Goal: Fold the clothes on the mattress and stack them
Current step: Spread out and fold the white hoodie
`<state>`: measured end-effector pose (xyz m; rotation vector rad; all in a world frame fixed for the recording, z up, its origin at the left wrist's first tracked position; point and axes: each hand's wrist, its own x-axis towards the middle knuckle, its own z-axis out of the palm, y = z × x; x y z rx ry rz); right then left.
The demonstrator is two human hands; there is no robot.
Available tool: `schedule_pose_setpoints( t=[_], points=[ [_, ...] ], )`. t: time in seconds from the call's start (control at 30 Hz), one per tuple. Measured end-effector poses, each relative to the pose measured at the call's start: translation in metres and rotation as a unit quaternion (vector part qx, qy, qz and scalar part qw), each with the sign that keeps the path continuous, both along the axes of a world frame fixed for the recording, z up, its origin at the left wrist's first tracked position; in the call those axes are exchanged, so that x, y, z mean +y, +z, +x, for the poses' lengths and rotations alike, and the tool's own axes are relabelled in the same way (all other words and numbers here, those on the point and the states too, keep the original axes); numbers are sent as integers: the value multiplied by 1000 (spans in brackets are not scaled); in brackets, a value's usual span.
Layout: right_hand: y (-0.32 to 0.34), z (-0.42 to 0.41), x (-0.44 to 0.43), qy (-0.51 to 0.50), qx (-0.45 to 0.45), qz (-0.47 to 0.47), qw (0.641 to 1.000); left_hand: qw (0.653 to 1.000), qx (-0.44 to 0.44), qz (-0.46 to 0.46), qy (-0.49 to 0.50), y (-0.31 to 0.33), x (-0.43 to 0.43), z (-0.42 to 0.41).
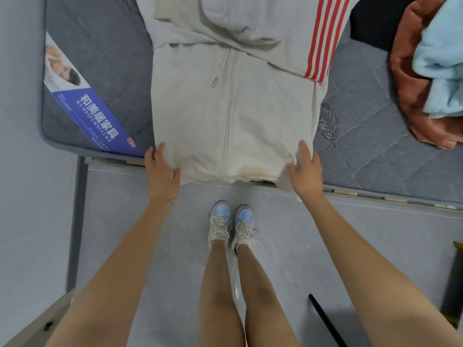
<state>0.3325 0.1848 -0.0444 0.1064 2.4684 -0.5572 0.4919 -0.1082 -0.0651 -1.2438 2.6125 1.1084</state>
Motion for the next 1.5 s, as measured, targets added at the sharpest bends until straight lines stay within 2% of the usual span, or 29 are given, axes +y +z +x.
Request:
schedule_pose_setpoints(
  t=[0.07,0.17,0.27,0.33,0.47,0.6,0.77,0.9,1.03,1.13,1.3,1.43,1.5],
  points=[
    [1,4,0,-6,10,-15,1000,996,25,36,78,2,0,-3],
    [5,11,-2,-86,11,-73,994,971,-14,144,188,9,-2,-8],
    [5,7,-1,-175,-29,-66,982,955,-99,209,185,10,-3,-4],
    [5,5,-3,-211,-83,-37,973,946,-111,244,180,16,-3,-1],
    [20,-4,-10,-289,-187,-148,927,954,-61,238,171,36,0,-5],
    [43,-31,-29,-303,-258,-255,881,953,52,257,154,61,8,-28],
    [71,-57,-65,-295,-265,-322,860,930,152,275,187,93,13,-78],
    [94,-84,-83,-305,-254,-356,846,908,192,307,211,112,4,-119],
    [111,-119,-95,-333,-226,-416,816,860,219,375,268,124,-18,-156],
    [116,-147,-105,-331,-213,-446,804,839,242,400,278,124,-40,-185],
    [118,-183,-132,-356,-183,-462,791,837,237,418,263,120,-70,-224],
    [120,-208,-151,-447,-141,-492,734,814,214,464,276,120,-98,-255],
    [123,-220,-160,-487,-124,-484,717,816,200,468,275,123,-117,-269]
  ],
)
